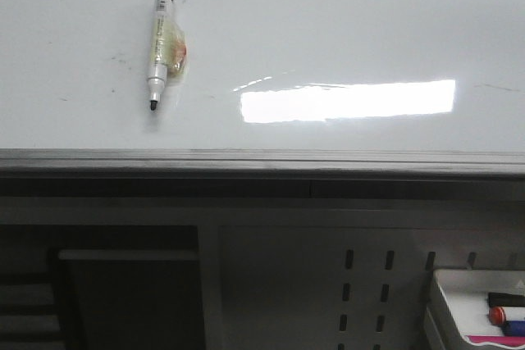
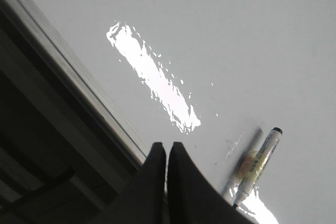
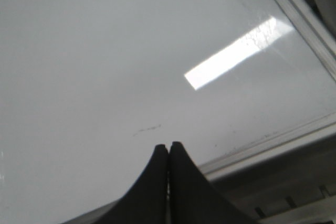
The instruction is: Write number 4 on whiteboard
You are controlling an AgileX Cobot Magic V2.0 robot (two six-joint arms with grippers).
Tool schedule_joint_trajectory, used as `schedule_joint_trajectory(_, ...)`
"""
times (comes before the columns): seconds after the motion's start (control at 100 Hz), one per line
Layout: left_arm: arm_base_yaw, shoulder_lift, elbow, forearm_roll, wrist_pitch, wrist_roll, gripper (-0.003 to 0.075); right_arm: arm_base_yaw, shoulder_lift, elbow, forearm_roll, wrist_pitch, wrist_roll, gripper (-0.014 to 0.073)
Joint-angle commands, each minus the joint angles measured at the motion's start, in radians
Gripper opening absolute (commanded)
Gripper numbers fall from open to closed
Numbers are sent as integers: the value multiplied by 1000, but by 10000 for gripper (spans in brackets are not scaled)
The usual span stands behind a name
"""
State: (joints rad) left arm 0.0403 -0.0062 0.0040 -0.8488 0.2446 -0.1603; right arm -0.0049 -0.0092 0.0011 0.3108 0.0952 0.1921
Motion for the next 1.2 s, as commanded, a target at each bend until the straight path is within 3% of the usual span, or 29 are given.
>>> schedule_joint_trajectory(0.0, 3, -23, -37, -17, -70, 109, -20, 0, 6, -85, -11, 44, -20, -50)
schedule_joint_trajectory(0.18, 3, 57, -187, 5, -64, 431, -20, 30, 132, -263, -18, 177, -186, -50)
schedule_joint_trajectory(0.31, 3, 188, -307, 14, 43, 708, -20, 60, 241, -380, -18, 235, -361, -50)
schedule_joint_trajectory(0.43, -65, 257, -370, 121, 59, 907, -20, 100, 309, -424, -18, 235, -498, -44)
schedule_joint_trajectory(0.51, -118, 291, -389, 226, 69, 910, -18, 137, 332, -431, -18, 240, -518, 8)
schedule_joint_trajectory(0.6, -203, 329, -395, 290, 87, 910, 21, 188, 349, -431, -18, 245, -518, 147)
schedule_joint_trajectory(0.7, -300, 395, -398, 316, 108, 906, 162, 235, 366, -431, -18, 248, -518, 336)
schedule_joint_trajectory(0.77, -352, 463, -403, 316, 121, 895, 279, 262, 380, -431, -18, 253, -518, 408)
schedule_joint_trajectory(0.86, -390, 572, -432, 310, 148, 864, 372, 289, 395, -431, -18, 253, -518, 417)
schedule_joint_trajectory(0.97, -397, 704, -493, 300, 144, 738, 375, 305, 399, -431, -18, 257, -518, 417)
schedule_joint_trajectory(1.19, -418, 891, -647, 112, 140, 754, 375, 305, 399, -431, -18, 259, -518, 416)
